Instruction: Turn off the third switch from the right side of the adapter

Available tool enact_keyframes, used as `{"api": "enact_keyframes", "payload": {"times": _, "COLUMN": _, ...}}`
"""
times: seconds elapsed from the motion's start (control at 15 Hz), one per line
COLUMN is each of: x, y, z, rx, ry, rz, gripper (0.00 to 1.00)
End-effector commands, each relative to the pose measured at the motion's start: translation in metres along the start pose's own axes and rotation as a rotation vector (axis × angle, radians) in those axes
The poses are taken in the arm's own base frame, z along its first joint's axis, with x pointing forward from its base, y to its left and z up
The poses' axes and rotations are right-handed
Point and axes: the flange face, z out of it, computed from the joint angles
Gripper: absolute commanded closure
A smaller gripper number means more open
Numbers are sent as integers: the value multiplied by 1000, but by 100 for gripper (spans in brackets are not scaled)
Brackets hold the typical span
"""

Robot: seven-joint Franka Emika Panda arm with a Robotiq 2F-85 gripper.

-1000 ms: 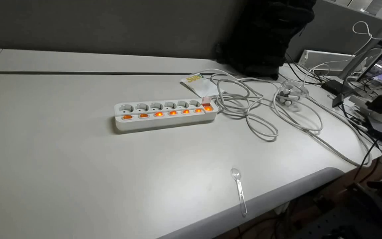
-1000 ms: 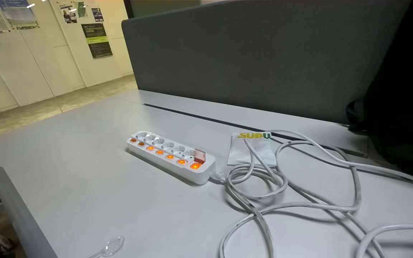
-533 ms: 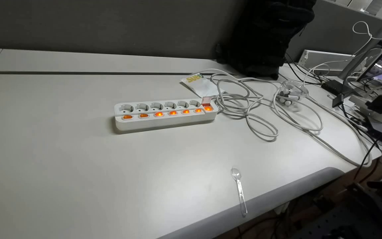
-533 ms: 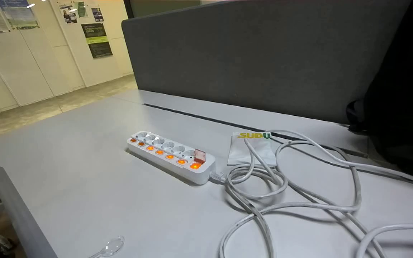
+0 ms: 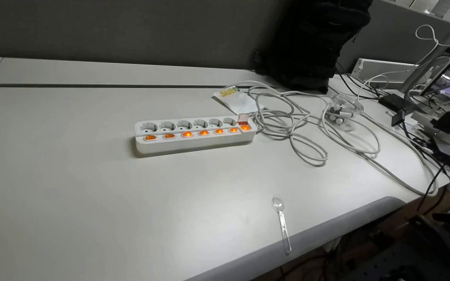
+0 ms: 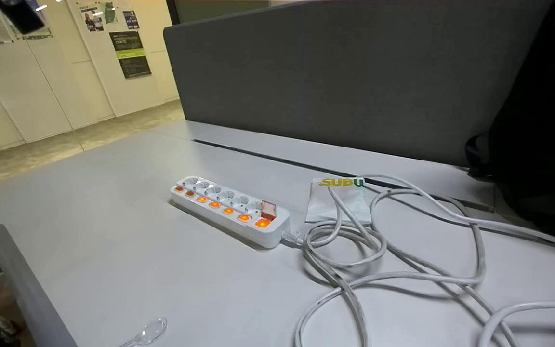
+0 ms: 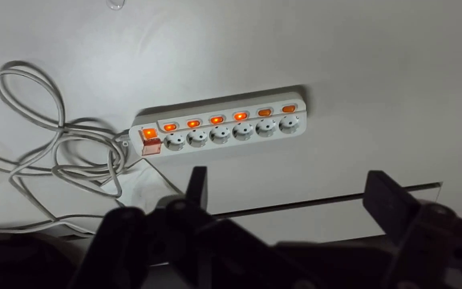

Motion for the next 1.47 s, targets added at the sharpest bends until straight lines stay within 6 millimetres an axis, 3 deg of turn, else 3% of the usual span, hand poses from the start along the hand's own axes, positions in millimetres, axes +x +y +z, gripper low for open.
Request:
{"api": "enact_keyframes", "payload": {"times": 0.0, "x": 31, "y": 30, "z": 24, "rx": -7, "ry": 11, "rz": 86, "gripper": 0}}
{"api": "enact_keyframes", "payload": {"times": 0.07, "x": 41, "y": 39, "z": 33, "rx": -10, "ry": 3, "rz": 105, "gripper": 25}}
{"api": "enact_keyframes", "payload": {"times": 0.2, "x": 56, "y": 55, "z": 53, "rx": -16, "ry": -13, "rz": 131, "gripper": 32}}
{"api": "enact_keyframes", "payload": {"times": 0.47, "x": 85, "y": 81, "z": 94, "rx": -12, "ry": -51, "rz": 169, "gripper": 61}}
{"api": "enact_keyframes", "payload": {"times": 0.8, "x": 107, "y": 84, "z": 139, "rx": -26, "ry": -150, "rz": 154, "gripper": 95}}
{"api": "enact_keyframes", "payload": {"times": 0.93, "x": 110, "y": 79, "z": 154, "rx": -48, "ry": -177, "rz": 140, "gripper": 100}}
{"api": "enact_keyframes", "payload": {"times": 1.4, "x": 113, "y": 79, "z": 194, "rx": -171, "ry": -191, "rz": 106, "gripper": 100}}
